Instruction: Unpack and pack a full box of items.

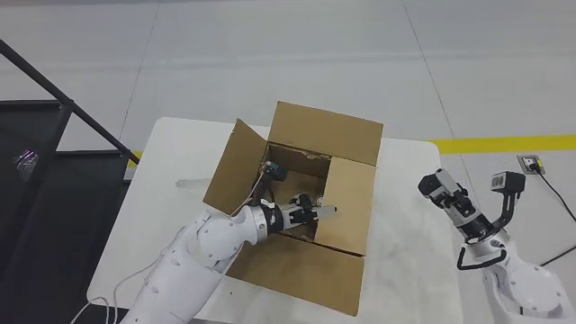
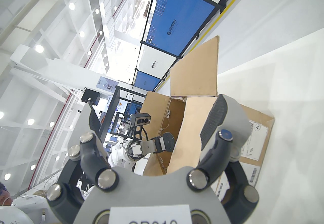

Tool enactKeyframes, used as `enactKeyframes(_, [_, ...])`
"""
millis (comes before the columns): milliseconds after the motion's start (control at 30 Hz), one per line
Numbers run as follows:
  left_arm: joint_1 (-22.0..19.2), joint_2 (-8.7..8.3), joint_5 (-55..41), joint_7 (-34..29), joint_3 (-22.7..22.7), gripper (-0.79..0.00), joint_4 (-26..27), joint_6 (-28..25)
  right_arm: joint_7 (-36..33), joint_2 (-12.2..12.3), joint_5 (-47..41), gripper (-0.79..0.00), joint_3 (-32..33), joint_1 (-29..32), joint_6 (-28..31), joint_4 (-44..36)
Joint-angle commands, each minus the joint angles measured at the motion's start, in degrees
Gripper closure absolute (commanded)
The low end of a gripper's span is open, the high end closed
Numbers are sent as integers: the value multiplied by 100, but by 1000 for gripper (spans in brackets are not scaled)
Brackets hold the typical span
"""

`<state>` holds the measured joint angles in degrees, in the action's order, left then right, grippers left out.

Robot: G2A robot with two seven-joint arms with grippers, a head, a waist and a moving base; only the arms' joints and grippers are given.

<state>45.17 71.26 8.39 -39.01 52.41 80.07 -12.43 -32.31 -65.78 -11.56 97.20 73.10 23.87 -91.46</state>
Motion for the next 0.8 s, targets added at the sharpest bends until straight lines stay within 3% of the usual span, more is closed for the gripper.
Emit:
enactKeyframes(0, [-94,39,-1,-20,-96,-785,-114,40,-43,11,-87,-785,68,28,24,8])
enactKeyframes(467, [-383,291,-376,51,-521,-785,-671,-245,-172,62,-447,-785,268,61,150,260])
enactKeyframes(767, [-276,318,-341,212,-436,-785,-408,-454,-247,87,-686,-785,352,86,284,413])
